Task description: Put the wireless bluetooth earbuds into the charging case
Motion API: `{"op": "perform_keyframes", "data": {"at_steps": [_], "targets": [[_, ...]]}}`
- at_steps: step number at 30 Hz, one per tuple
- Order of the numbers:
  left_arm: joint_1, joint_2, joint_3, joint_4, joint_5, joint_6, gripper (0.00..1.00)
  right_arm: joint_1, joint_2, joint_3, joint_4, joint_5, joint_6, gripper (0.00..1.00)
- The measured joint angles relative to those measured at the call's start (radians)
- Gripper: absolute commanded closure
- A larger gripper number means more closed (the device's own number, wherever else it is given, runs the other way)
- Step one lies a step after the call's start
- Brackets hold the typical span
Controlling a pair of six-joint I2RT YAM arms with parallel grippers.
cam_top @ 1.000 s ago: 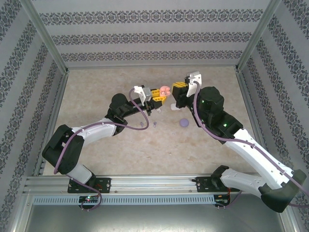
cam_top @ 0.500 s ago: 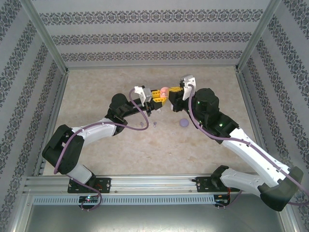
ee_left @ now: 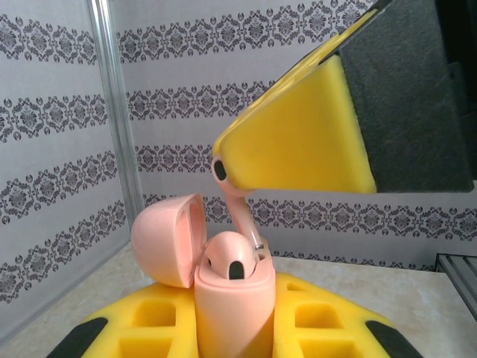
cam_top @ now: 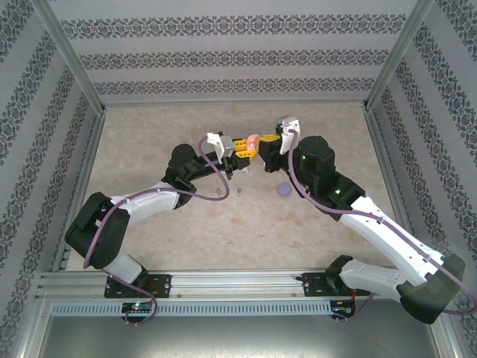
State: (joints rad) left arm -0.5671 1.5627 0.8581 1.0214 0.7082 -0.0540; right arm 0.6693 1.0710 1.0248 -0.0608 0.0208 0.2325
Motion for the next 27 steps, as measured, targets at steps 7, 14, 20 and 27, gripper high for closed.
{"op": "perform_keyframes", "data": {"at_steps": [7,14,20,27], "targets": [[0.0,0.0,0.0,0.001,-0.001,0.0,1.0,-0.006,0.006,0.0,-0.003,-0.005,-0.001,0.89],[0.0,0.0,0.0,-0.005,0.0,0.0,1.0,-0.005,0.01,0.0,-0.016,-0.02,-0.044,0.9],[0.0,0.0,0.0,-0.021,0.0,0.0,1.0,0.008,0.019,0.001,-0.021,-0.019,-0.11,0.91],[0.006,0.0,0.0,-0.038,-0.001,0.0,1.0,0.027,0.031,0.001,-0.024,0.008,-0.15,0.87]]}}
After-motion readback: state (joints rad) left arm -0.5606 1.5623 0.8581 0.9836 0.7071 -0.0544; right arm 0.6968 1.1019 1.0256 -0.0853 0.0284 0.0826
